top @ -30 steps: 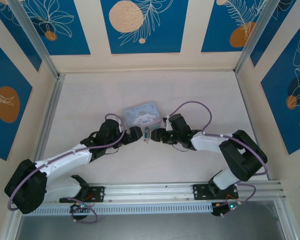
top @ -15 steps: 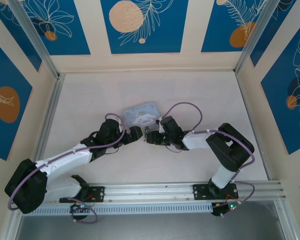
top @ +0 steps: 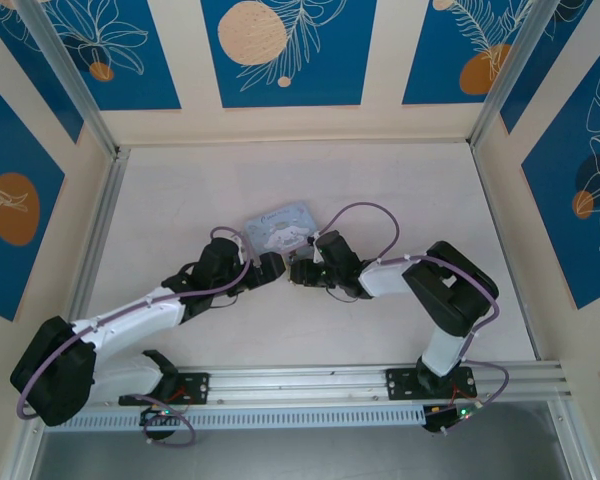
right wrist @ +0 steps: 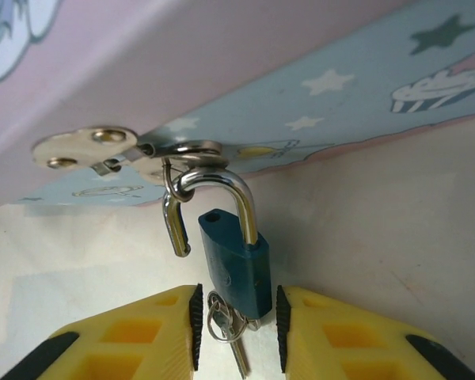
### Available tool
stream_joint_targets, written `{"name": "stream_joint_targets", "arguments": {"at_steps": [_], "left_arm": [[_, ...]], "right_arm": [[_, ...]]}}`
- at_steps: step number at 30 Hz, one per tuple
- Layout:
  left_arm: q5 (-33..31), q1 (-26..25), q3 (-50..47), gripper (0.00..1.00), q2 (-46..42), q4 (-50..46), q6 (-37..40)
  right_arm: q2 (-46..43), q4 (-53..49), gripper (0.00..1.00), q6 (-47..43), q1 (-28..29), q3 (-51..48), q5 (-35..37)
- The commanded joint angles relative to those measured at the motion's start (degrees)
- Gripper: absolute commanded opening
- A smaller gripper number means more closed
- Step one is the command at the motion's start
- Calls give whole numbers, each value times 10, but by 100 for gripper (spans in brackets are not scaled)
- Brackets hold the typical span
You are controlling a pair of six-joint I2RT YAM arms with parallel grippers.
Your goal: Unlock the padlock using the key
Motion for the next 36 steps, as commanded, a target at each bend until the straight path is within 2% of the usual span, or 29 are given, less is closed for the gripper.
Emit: {"name": "stream_joint_targets", "arguments": {"at_steps": [1,4,7,18,22,29,36], "left_arm": [[-1,6,16,100,5,6,-6],[-1,6,15,100,6,8,-9],[-3,7,15,100,6,8,-9],[-11,10,15,100,3,-1,-7],[-59,13,29,100,-6,-52,7],[-135,15,83,100,8,-152,54],[-177,17,130,100,74,-177,72]], "right_arm": [[23,-7,28,-1,7,6,18],[27,-2,26,6,7,6,25],[30,4,20,12,6,6,25],[6,0,10,16,-1,3,25],[-11,-4,0,18,-11,-11,26],[-31,0,0,27,-36,-38,16],[-46,2,0,38,-47,-50,6]]}}
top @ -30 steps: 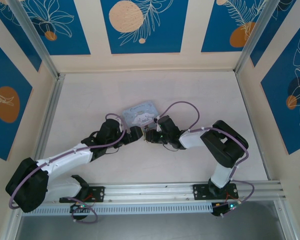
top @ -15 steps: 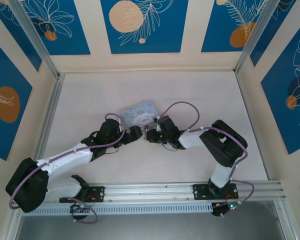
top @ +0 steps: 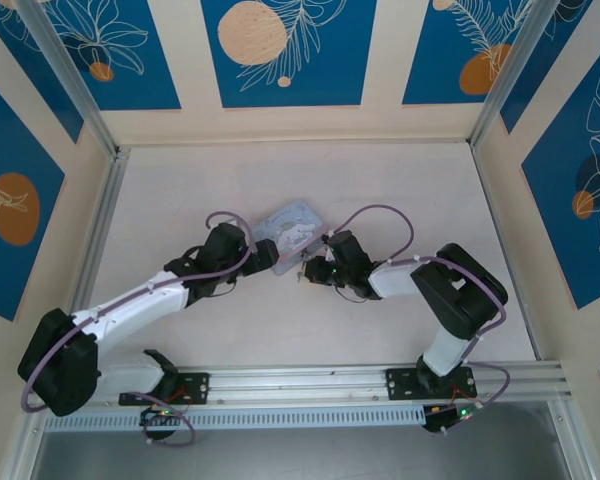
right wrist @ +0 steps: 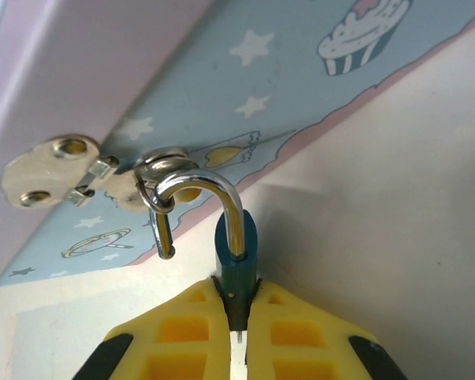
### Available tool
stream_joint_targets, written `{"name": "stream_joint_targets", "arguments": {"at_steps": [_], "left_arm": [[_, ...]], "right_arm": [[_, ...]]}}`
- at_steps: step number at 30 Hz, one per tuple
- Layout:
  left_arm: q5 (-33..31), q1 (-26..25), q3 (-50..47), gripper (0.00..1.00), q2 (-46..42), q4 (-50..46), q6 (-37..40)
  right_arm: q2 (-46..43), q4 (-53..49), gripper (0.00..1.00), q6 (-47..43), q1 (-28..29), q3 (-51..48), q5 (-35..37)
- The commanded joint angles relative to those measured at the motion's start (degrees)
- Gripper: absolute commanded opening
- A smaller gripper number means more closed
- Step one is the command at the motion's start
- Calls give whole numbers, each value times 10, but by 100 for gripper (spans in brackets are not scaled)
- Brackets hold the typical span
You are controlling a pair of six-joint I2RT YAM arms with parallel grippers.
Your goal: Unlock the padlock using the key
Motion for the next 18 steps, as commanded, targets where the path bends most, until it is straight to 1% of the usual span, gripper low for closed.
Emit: {"name": "stream_joint_targets", "arguments": {"at_steps": [1,6,10,18], "left_arm": [[-39,7,30,100,34,-36,23],[-43,4,68,100,92,-35,30],[-62,-6,89,100,126,-42,33],[-82,-26,95,100,174,-38,24]], "right_arm": [[-18,-11,0,9,-5,-13,-3],[-29,-9,0,16,-13,-23,-5],[-32,-5,0,23,-20,-30,-10],[-32,8,0,46,-30,-36,-24]]}}
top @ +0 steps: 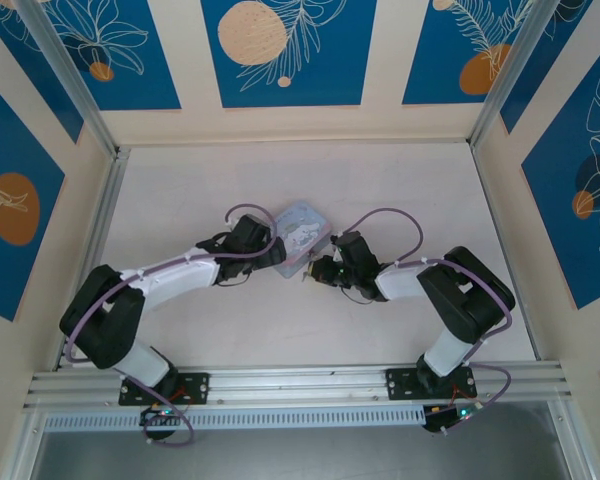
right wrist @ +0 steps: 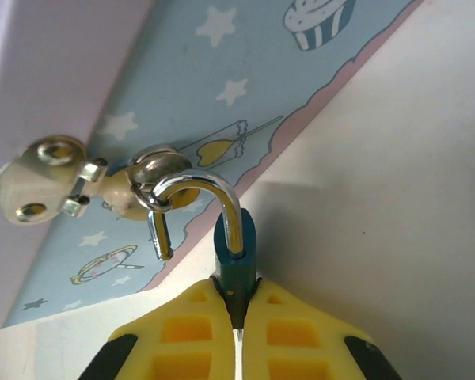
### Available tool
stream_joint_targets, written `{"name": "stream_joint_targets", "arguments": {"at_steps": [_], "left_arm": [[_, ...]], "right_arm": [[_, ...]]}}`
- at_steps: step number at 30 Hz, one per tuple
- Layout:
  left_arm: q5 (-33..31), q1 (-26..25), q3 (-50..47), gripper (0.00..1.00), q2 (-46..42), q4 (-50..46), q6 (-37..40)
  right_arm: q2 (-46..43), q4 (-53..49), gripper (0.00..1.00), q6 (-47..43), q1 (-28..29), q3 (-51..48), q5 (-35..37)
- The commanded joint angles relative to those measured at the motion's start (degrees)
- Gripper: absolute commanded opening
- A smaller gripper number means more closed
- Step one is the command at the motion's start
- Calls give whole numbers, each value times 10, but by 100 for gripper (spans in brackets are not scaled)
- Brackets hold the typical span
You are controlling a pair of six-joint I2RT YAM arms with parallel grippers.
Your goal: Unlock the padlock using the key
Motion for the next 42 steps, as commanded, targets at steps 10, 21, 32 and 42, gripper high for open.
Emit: {"name": "stream_joint_targets", "arguments": {"at_steps": [10,21,32,42], "left_arm": [[-32,-35,6,100,42,-20,-6],[-14,-37,-7,100,63,-10,-12],[-9,-36,4,100,80,-2,-12],[-1,-7,77,100,102,-32,35]], "right_arm": [[-25,25,0,78,-20,-9,-16],[-15,-15,0,100,-77,54,-7],[-65,-50,0,58,-161,37,-102],[-163,-30,0,85,-134,-95,-119]]}}
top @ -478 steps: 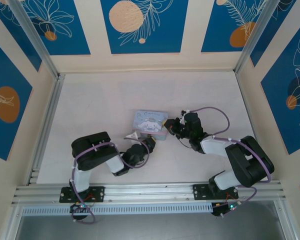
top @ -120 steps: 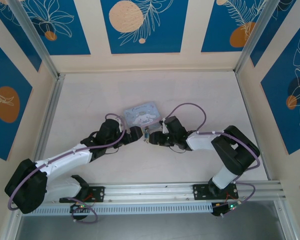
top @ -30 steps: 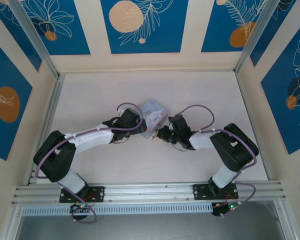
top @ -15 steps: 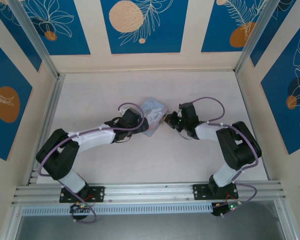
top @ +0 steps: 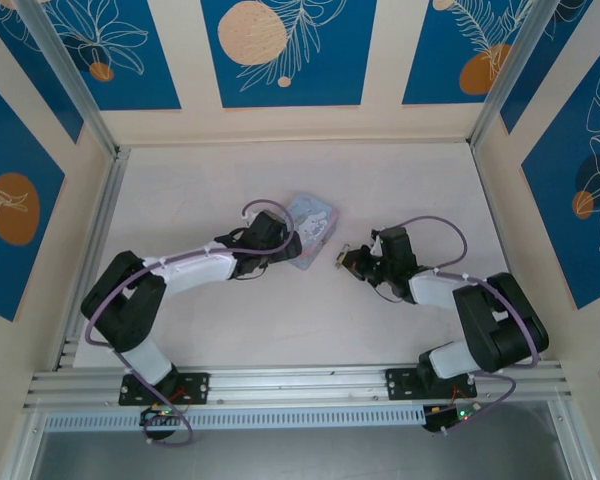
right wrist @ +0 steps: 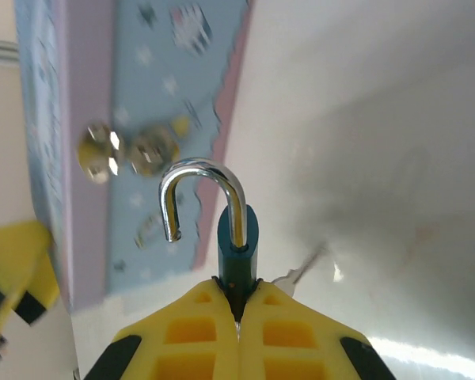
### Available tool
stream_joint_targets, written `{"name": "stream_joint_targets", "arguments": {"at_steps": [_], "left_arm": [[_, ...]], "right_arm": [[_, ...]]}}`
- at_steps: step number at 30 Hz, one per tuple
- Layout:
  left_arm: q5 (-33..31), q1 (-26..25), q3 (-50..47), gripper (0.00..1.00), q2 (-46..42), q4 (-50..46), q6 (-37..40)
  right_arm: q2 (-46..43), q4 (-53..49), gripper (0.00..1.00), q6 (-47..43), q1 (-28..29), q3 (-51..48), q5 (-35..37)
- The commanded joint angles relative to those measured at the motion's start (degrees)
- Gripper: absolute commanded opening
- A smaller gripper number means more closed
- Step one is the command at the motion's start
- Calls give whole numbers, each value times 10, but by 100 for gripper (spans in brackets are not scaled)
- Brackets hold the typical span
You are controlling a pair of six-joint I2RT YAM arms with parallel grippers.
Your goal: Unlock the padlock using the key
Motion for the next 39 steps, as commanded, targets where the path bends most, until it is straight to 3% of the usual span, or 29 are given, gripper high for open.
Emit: {"name": "stream_joint_targets", "arguments": {"at_steps": [1,9,15,21,24,30,35,39], "left_arm": [[14,21,30,100,33,-77,41],[33,52,103,100,23,-120,86],[22,54,45,100,-60,-110,64],[1,54,-34,100,-189,-109,39],[-24,55,-60,100,-258,-129,37],[-106,67,-75,100,-358,-183,77],[-220,81,-106,100,-422,-152,142],[-296,85,-167,100,-461,-28,259]], "right_arm": [[-37,0,0,10,22,-19,-16],[-76,-35,0,18,59,-42,11],[-88,-76,6,21,60,-57,30],[-171,-199,47,31,57,-65,81],[-260,-283,56,41,56,-63,118],[-424,-439,98,10,43,-10,192],[-398,-505,100,-63,14,85,266],[-345,-475,100,-102,6,120,380]]}}
